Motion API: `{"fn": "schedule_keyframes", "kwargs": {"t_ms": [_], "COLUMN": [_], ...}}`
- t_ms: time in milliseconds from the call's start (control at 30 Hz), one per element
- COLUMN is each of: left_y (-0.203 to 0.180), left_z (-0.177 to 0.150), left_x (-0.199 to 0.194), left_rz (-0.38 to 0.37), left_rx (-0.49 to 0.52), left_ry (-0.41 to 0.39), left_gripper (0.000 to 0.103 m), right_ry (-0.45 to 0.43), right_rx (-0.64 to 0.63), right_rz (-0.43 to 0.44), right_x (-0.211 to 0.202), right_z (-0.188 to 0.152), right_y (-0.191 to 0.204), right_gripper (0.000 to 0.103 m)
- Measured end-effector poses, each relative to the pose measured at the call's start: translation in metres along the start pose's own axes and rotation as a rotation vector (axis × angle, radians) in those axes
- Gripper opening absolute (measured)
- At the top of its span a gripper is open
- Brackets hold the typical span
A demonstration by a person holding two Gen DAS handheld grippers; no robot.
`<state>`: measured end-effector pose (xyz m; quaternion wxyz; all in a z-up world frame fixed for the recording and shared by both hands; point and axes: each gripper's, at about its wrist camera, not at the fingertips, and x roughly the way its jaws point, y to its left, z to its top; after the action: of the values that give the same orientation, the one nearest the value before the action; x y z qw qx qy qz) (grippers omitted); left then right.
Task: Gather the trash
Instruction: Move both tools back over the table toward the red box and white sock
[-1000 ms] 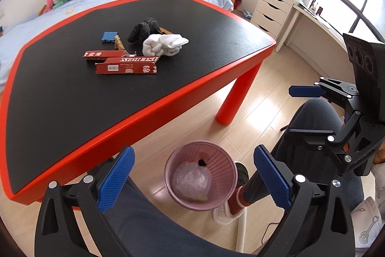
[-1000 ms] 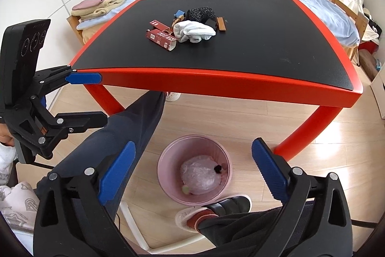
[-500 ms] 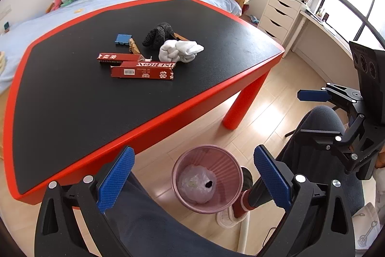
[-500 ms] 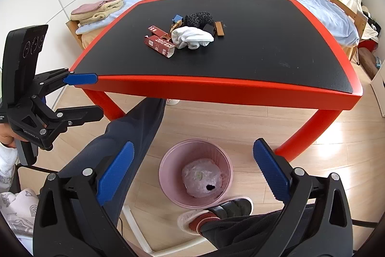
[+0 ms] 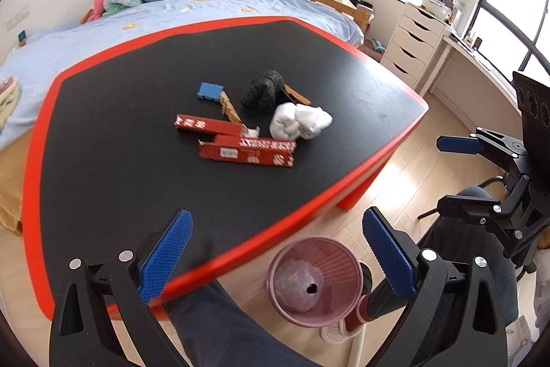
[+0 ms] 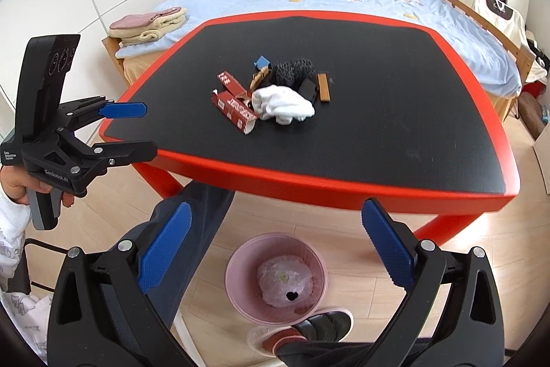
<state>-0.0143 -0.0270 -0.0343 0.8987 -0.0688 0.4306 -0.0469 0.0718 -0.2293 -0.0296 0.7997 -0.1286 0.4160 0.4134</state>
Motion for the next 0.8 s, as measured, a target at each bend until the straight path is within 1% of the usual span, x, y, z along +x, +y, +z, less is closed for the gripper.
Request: {"fn": "schedule_keyframes", "kwargs": {"t_ms": [133, 367, 633, 733, 800], "left_y": [0.013, 0.022, 0.021, 0.021, 0.021], "left_z": [0.014, 0.030, 0.034, 0.034, 0.034], "left_x": [0.004, 0.022, 0.050, 0.059, 0.065], "left_rz": [0.010, 0.014, -0.002, 0.002, 0.001], "left_rx": [-0.003, 0.014, 0.031, 0.033, 0.035], "left_ry": [-0.009, 0.011, 0.054, 0.059, 0.062], "left_gripper": [0.095, 0.095, 0.095, 0.095, 0.095], "right_ry": [-0.009, -0.004, 0.013, 0.021, 0.029], "right_rx": [-0.021, -0.044, -0.059, -0.060, -0.062], "right_rz": [0.001, 0.000, 0.006, 0.021, 0.036], "right_x": [0.005, 0.024, 0.056, 0.069, 0.078], "right_z": [0.016, 0.042, 0.066, 0.073, 0.075], "right_y": [-0.002, -0.008, -0.017, -0.022, -0.024], "right_gripper": [0.098, 0.098, 0.098, 0.098, 0.096]}}
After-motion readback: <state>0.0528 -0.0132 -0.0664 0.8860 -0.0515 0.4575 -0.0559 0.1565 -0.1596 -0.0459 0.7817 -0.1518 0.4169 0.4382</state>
